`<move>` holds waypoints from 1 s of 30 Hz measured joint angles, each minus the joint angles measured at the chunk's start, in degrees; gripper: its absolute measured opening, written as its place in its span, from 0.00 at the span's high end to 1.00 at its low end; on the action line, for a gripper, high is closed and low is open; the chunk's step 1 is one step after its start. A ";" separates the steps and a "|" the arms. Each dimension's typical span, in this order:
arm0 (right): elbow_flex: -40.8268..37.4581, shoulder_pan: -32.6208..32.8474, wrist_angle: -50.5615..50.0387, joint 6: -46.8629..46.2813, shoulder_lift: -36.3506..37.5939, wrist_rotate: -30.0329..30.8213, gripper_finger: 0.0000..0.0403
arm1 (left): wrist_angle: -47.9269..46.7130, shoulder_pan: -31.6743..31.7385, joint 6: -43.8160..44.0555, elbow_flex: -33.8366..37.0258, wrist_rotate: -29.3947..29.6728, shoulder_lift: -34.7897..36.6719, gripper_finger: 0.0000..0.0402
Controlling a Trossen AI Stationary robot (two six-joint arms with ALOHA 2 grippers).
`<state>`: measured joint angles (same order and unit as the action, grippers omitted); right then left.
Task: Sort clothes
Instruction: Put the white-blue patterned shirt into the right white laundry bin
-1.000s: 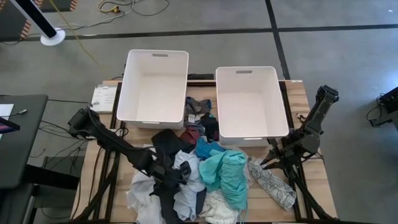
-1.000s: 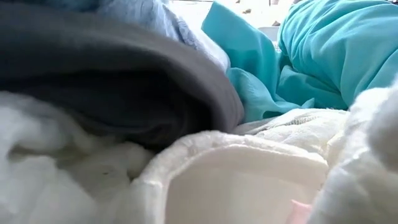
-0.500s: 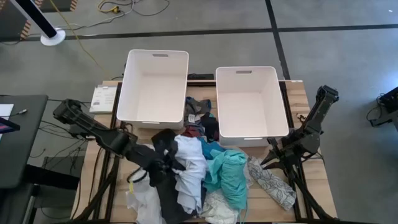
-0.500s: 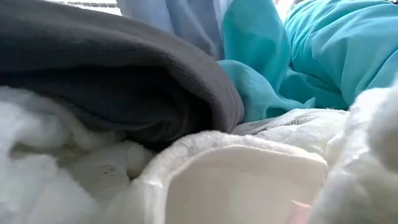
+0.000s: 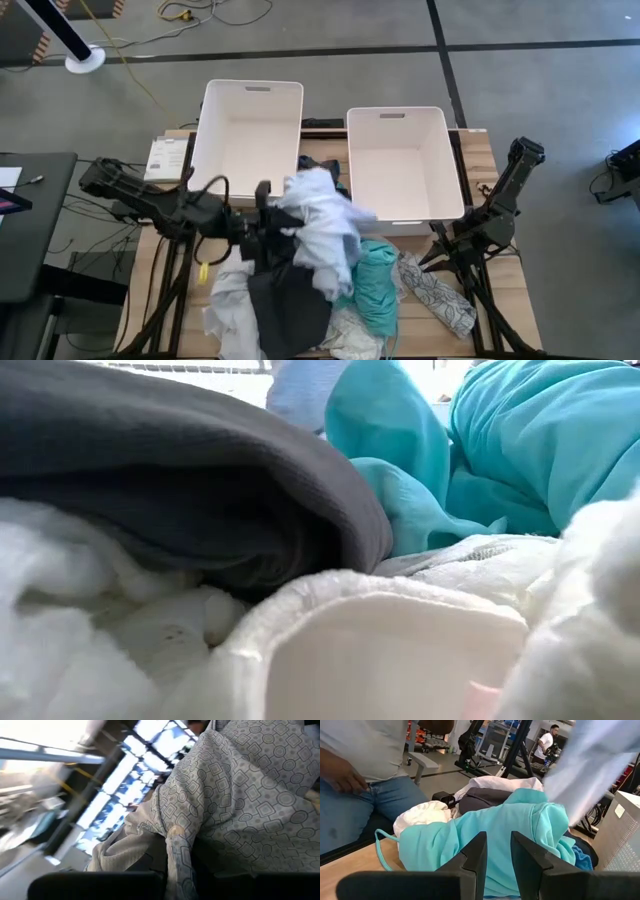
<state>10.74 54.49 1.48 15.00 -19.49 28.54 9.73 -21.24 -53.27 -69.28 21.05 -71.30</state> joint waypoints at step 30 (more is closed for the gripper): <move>0.02 0.01 -1.45 0.00 0.02 0.01 0.74 | 23.38 23.98 6.41 -14.53 -12.06 -22.41 0.92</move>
<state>10.76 54.49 0.02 15.00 -19.46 28.55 33.11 2.74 -46.86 -83.80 8.99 -93.71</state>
